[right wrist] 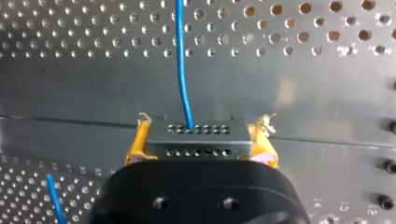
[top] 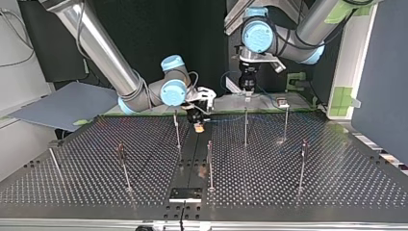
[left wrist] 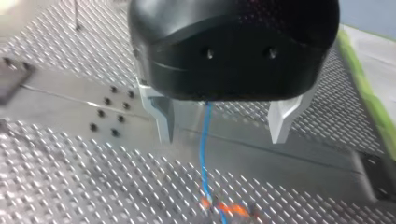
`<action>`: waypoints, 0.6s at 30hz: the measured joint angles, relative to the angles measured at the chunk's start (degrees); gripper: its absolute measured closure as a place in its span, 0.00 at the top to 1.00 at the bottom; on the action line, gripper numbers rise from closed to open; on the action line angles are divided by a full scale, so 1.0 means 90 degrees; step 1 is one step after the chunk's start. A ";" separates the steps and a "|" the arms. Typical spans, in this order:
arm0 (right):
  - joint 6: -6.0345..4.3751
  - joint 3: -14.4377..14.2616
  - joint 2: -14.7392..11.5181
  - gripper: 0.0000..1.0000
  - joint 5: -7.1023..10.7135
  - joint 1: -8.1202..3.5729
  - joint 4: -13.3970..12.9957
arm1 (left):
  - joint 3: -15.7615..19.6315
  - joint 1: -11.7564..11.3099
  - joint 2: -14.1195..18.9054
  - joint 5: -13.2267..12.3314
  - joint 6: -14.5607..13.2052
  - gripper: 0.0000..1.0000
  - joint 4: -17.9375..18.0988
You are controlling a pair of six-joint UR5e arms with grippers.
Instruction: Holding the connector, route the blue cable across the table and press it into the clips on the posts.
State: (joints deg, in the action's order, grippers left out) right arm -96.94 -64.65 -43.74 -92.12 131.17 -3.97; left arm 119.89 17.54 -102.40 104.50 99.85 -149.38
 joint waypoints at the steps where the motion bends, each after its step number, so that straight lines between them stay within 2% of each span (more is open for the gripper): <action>1: -0.0001 -0.0001 0.0000 0.00 0.0000 -0.0013 0.0001 | -0.0031 0.0044 -0.0017 0.0006 0.0029 1.00 0.0046; 8: -0.0011 0.0000 0.0000 0.00 0.0008 -0.0136 0.0000 | -0.0391 0.0429 -0.0338 0.0040 0.0094 1.00 0.0170; 18: -0.0012 0.0000 0.0000 0.00 0.0057 -0.0171 0.0001 | -0.0928 0.0901 -0.0726 0.0130 0.0138 1.00 0.0139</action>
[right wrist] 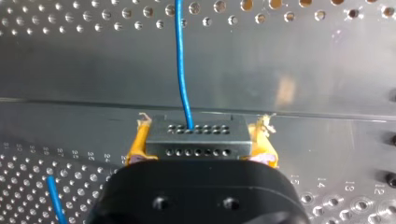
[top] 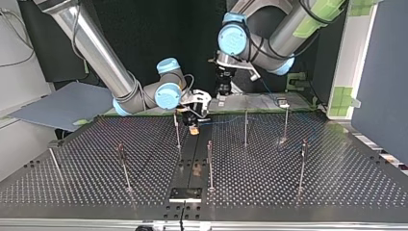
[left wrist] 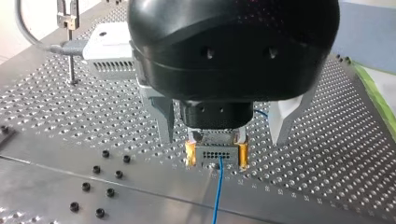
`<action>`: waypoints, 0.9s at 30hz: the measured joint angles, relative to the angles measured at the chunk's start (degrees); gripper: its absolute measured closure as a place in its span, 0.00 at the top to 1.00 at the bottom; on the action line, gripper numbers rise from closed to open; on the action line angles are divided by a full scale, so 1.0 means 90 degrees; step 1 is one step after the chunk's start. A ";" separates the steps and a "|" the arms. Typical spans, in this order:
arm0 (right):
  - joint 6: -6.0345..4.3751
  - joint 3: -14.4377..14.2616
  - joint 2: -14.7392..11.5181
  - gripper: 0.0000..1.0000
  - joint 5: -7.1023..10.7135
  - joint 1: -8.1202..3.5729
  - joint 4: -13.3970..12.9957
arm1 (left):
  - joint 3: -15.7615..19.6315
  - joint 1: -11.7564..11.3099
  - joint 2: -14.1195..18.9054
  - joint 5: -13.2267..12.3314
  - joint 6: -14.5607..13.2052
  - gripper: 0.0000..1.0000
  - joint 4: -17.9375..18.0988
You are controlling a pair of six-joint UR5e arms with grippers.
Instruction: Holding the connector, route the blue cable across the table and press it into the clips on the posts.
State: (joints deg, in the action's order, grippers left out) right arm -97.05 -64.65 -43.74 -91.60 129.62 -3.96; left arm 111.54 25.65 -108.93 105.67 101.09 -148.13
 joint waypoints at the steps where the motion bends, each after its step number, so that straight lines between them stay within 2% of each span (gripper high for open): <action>1: -0.0001 -0.0001 0.0000 0.00 0.0001 -0.0001 0.0000 | -0.0050 0.0006 -0.0045 0.0029 0.0005 1.00 -0.0005; 10: -0.0009 0.0000 0.0000 0.00 0.0010 -0.0048 0.0001 | -0.0461 -0.0155 -0.0376 0.0285 0.0091 1.00 -0.0046; 16: -0.0010 0.0000 0.0001 0.00 0.0020 -0.0093 0.0000 | -0.0523 -0.0286 -0.0412 0.0249 0.0095 1.00 -0.0015; 22: -0.0010 -0.0001 0.0001 0.00 0.0021 -0.0125 -0.0003 | -0.0641 -0.0318 -0.0610 0.0138 0.0102 1.00 0.0031; 27: -0.0010 0.0000 0.0002 0.00 0.0021 -0.0133 -0.0008 | -0.0884 -0.0388 -0.0845 0.0248 0.0177 1.00 0.0016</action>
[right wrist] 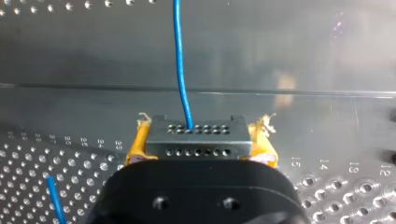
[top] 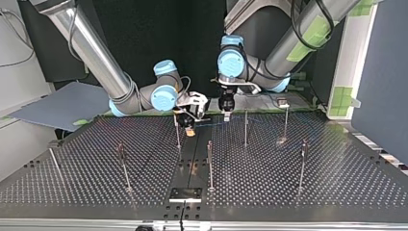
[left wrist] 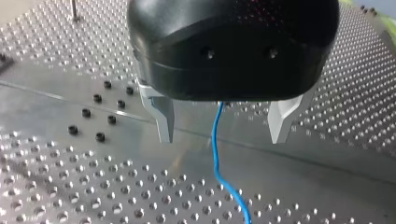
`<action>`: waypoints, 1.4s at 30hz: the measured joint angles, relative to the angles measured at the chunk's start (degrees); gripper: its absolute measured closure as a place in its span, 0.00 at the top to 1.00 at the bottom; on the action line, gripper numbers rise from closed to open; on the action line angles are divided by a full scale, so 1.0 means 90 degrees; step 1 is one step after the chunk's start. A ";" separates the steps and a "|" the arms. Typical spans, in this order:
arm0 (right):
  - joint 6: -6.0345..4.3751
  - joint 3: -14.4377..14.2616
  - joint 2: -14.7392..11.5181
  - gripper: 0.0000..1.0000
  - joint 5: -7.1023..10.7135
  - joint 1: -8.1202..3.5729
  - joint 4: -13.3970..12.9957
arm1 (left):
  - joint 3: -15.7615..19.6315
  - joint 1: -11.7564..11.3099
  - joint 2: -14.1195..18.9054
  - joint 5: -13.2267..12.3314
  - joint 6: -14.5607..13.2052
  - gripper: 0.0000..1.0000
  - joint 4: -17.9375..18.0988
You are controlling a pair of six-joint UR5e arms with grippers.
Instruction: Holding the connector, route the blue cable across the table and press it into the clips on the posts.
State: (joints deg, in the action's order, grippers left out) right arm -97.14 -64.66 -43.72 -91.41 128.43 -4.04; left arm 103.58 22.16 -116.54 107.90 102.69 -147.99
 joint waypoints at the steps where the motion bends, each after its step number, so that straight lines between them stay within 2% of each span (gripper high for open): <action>1: 0.0000 0.0000 0.0000 0.00 0.0001 0.0000 -0.0001 | -0.0044 -0.0015 -0.0024 0.0011 0.0008 1.00 -0.0014; 11: -0.0026 0.0000 0.0001 0.00 0.0004 -0.0008 -0.0002 | -0.0453 -0.0137 -0.0155 -0.0149 0.0055 1.00 -0.0095; 16: -0.0066 0.0000 0.0001 0.00 0.0128 -0.0020 -0.0005 | -0.0642 -0.0142 -0.0366 -0.0246 0.0092 1.00 -0.0168; 25: -0.0094 0.0000 0.0004 0.00 0.0213 -0.0036 -0.0013 | -0.0851 -0.0207 -0.0771 -0.0150 0.0207 1.00 -0.0302; 30: -0.0096 0.0000 0.0003 0.00 0.0215 -0.0043 -0.0015 | -0.0865 -0.0190 -0.0829 -0.0110 0.0160 1.00 -0.0408; 31: -0.0097 0.0000 0.0004 0.00 0.0215 -0.0044 -0.0016 | -0.0865 -0.0183 -0.0831 -0.0094 0.0136 0.96 -0.0421; 33: -0.0097 0.0000 0.0003 0.00 0.0215 -0.0047 -0.0015 | -0.0865 -0.0168 -0.0831 -0.0057 0.0089 0.96 -0.0435; 34: -0.0098 0.0000 0.0002 0.00 0.0215 -0.0050 -0.0016 | -0.0865 -0.0164 -0.0831 -0.0045 0.0075 0.64 -0.0437; 35: -0.0097 0.0000 0.0003 0.00 0.0215 -0.0052 -0.0017 | -0.0867 -0.0160 -0.0831 -0.0029 0.0060 0.53 -0.0437; 36: -0.0097 0.0000 0.0003 0.00 0.0215 -0.0052 -0.0018 | -0.0871 -0.0156 -0.0829 -0.0017 0.0050 0.53 -0.0436; 37: -0.0096 0.0001 0.0002 0.00 0.0215 -0.0052 -0.0018 | -0.0873 -0.0153 -0.0828 -0.0007 0.0043 0.38 -0.0434; 38: -0.0096 0.0000 0.0002 0.00 0.0215 -0.0052 -0.0018 | -0.0878 -0.0150 -0.0829 0.0009 0.0036 0.29 -0.0431; 39: -0.0094 0.0000 0.0001 0.00 0.0215 -0.0052 -0.0018 | -0.0882 -0.0149 -0.0829 0.0020 0.0033 0.29 -0.0429; 40: -0.0095 0.0000 0.0001 0.00 0.0215 -0.0052 -0.0018 | -0.0887 -0.0148 -0.0828 0.0030 0.0030 0.18 -0.0427; 41: -0.0095 0.0000 0.0000 0.00 0.0215 -0.0052 -0.0016 | -0.0895 -0.0148 -0.0827 0.0040 0.0029 0.11 -0.0421; 42: -0.0096 0.0000 -0.0001 0.00 0.0215 -0.0052 -0.0015 | -0.0901 -0.0148 -0.0826 0.0045 0.0028 0.11 -0.0415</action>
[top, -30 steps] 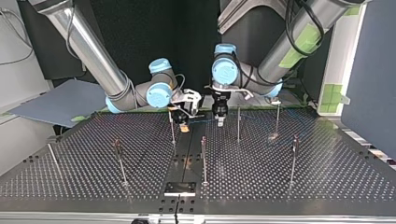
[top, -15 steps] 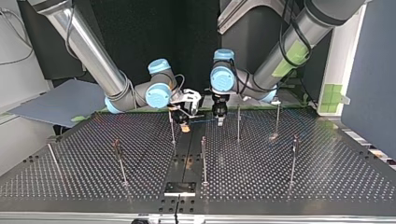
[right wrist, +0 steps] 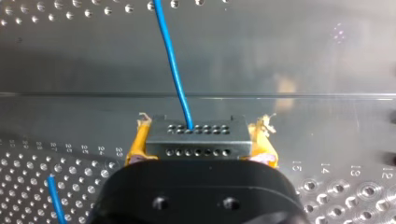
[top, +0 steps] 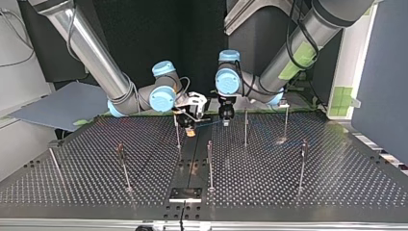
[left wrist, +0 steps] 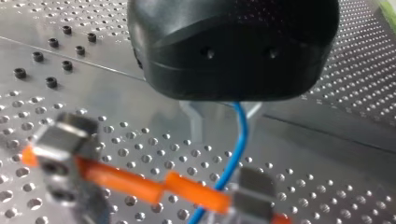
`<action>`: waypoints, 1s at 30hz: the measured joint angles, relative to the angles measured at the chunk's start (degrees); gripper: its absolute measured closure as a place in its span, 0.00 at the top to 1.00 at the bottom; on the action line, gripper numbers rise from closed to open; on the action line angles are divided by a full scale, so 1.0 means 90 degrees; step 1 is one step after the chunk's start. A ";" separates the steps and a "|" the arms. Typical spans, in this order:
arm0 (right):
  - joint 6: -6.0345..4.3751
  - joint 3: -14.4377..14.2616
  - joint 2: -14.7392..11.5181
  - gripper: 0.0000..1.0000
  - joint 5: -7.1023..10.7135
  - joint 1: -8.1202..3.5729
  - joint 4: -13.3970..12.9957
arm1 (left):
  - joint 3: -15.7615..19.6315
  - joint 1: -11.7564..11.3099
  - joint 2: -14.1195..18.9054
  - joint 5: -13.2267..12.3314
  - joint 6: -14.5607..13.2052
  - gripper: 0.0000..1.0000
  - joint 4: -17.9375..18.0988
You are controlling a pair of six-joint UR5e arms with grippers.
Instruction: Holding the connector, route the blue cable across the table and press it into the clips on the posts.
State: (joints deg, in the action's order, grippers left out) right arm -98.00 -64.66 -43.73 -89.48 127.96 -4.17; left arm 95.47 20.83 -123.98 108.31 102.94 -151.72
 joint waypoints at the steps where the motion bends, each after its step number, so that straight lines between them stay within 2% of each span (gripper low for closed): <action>1: 0.0000 0.0000 0.0000 0.00 0.0000 0.0000 0.0001 | -0.0006 0.0000 0.0001 0.0004 0.0000 0.00 0.0006; 16: 0.0033 0.0000 -0.0006 0.00 0.0009 -0.0002 0.0019 | -0.0032 0.0010 0.0064 0.0149 0.0021 0.00 -0.0095; 22: 0.0046 0.0000 -0.0029 0.00 0.0009 0.0005 0.0042 | -0.0026 0.0020 0.0336 0.0225 0.0030 0.00 -0.0363; 30: 0.0018 0.0001 -0.0402 0.00 0.0014 0.0008 0.0208 | -0.0025 0.0026 0.0791 0.0497 0.0020 0.00 -0.0694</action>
State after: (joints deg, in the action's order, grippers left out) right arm -97.83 -64.65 -47.34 -89.35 128.04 -2.30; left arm 95.24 21.07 -116.86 112.78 103.12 -157.96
